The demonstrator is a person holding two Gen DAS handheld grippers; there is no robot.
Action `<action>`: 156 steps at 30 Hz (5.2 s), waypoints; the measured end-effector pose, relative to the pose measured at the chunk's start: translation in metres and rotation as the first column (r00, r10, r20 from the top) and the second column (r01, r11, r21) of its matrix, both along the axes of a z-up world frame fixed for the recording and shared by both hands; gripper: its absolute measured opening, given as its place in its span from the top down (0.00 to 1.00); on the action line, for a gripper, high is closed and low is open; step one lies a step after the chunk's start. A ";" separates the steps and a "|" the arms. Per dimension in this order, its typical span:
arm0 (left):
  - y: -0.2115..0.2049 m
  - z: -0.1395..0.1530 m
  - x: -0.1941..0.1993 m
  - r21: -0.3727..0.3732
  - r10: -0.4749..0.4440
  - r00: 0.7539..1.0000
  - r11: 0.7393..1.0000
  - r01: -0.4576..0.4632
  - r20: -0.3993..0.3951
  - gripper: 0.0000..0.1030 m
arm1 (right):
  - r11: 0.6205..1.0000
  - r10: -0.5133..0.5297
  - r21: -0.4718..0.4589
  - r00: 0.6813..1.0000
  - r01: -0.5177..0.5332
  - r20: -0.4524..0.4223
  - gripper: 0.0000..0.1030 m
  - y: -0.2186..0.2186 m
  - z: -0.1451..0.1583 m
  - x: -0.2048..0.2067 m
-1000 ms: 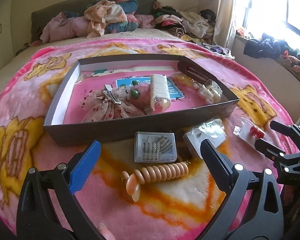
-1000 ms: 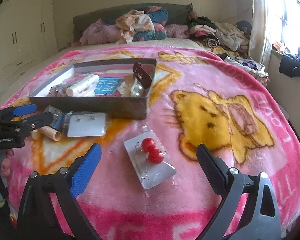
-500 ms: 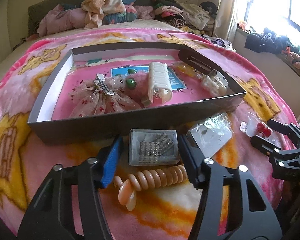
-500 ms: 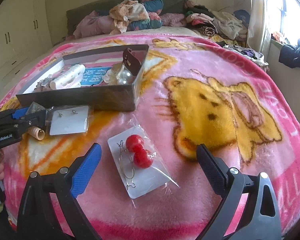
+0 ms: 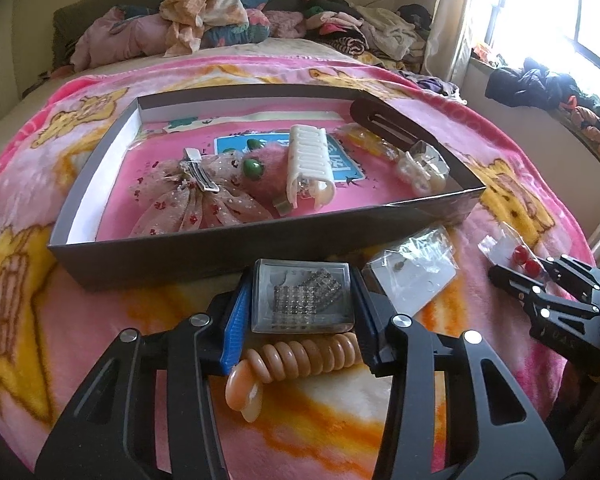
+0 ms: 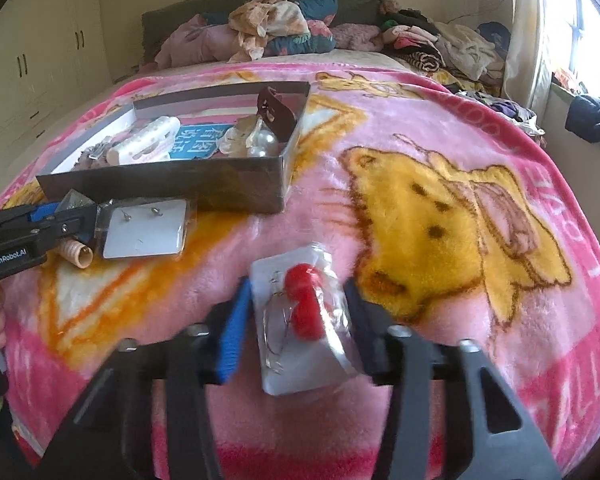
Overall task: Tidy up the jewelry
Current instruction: 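Grasp the clear pin box with the left gripper while the right grasps the red-bead earring bag, then carry the pin box and earring bag into the box and open both grippers, then withdraw both grippers from the box toward the coiled hair tie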
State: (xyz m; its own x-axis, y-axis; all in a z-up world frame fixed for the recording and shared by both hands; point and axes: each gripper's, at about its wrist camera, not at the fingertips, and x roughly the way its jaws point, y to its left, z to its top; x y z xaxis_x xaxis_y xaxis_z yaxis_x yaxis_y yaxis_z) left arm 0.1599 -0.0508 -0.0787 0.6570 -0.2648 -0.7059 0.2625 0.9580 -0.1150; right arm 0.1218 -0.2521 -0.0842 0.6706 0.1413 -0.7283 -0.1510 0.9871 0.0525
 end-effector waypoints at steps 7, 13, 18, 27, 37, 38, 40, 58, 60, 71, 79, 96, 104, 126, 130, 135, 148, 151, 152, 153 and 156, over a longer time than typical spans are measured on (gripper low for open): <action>0.002 0.011 -0.006 -0.028 -0.009 1.000 1.000 0.010 0.023 0.64 | 0.995 0.010 0.101 1.000 -0.012 0.022 0.67 -0.004 0.014 -0.014; 0.008 0.024 -0.012 -0.053 -0.010 0.999 0.998 0.013 0.050 0.64 | 0.990 0.057 0.129 0.997 -0.062 0.049 0.67 0.012 0.029 -0.022; 0.020 0.035 -0.012 -0.075 0.012 0.998 0.997 -0.007 0.067 0.64 | 0.984 0.094 0.146 0.993 -0.103 0.067 0.67 0.027 0.044 -0.020; 0.051 0.051 -0.009 -0.103 0.089 0.991 0.992 -0.078 0.103 0.64 | 0.975 0.155 0.145 0.983 -0.168 0.103 0.67 0.055 0.063 -0.011; 0.076 0.058 -0.003 -0.118 0.152 0.981 0.983 -0.137 0.125 0.64 | 0.967 0.202 0.132 0.972 -0.217 0.118 0.67 0.081 0.074 0.005; 0.078 0.058 -0.002 -0.117 0.153 0.980 0.983 -0.139 0.126 0.64 | 0.967 0.203 0.131 0.972 -0.218 0.118 0.67 0.083 0.074 0.007; 0.080 0.059 -0.001 -0.119 0.153 0.980 0.983 -0.138 0.128 0.64 | 0.968 0.204 0.126 0.971 -0.219 0.122 0.67 0.087 0.076 0.013; 0.089 0.051 0.029 -0.111 0.158 0.982 0.983 -0.147 0.101 0.64 | 0.981 0.155 0.098 0.979 -0.169 0.135 0.67 0.091 0.079 0.062; 0.088 0.050 0.032 -0.108 0.157 0.983 0.983 -0.146 0.098 0.64 | 0.982 0.150 0.096 0.980 -0.163 0.133 0.67 0.089 0.078 0.066; 0.082 0.045 0.048 -0.083 0.141 0.986 0.988 -0.134 0.091 0.64 | 0.988 0.116 0.087 0.987 -0.126 0.113 0.67 0.079 0.067 0.090; 0.076 0.043 0.056 -0.061 0.134 0.987 0.990 -0.129 0.090 0.64 | 0.991 0.103 0.081 0.990 -0.110 0.091 0.67 0.074 0.059 0.106; 0.063 0.041 0.084 -0.011 0.115 0.990 0.993 -0.114 0.083 0.64 | 0.993 0.098 0.072 0.995 -0.098 0.016 0.67 0.082 0.041 0.137; 0.064 0.033 0.093 0.002 0.128 0.990 0.992 -0.128 0.060 0.64 | 0.993 0.102 0.059 0.995 -0.101 -0.008 0.67 0.087 0.035 0.142; 0.067 0.029 0.085 0.002 0.165 0.985 0.986 -0.166 0.054 0.49 | 0.995 0.093 0.034 0.990 -0.097 0.107 0.28 0.080 0.052 0.108; 0.068 0.033 0.077 -0.008 0.170 0.983 0.985 -0.170 0.070 0.42 | 0.995 0.086 0.029 0.987 -0.091 0.137 0.20 0.076 0.057 0.097; 0.069 0.041 0.063 -0.021 0.174 0.980 0.985 -0.173 0.098 0.33 | 0.996 0.080 0.031 0.983 -0.086 0.166 0.16 0.072 0.065 0.084; 0.074 0.058 0.024 -0.072 0.192 0.965 0.981 -0.182 0.177 0.13 | 0.997 0.076 0.014 0.967 -0.082 0.243 0.13 0.062 0.082 0.046; 0.075 0.062 0.016 -0.078 0.189 0.963 0.981 -0.177 0.191 0.12 | 0.997 0.078 0.006 0.964 -0.083 0.254 0.13 0.060 0.084 0.038; 0.076 0.063 0.013 -0.081 0.187 0.963 0.981 -0.174 0.196 0.12 | 0.997 0.079 0.005 0.964 -0.083 0.254 0.12 0.059 0.084 0.035; 0.076 0.064 0.011 -0.082 0.184 0.963 0.982 -0.171 0.199 0.12 | 0.997 0.079 0.005 0.964 -0.083 0.255 0.12 0.058 0.084 0.033; 0.077 0.067 0.002 -0.081 0.174 0.960 0.984 -0.160 0.218 0.12 | 0.996 0.082 0.003 0.964 -0.085 0.255 0.12 0.057 0.083 0.025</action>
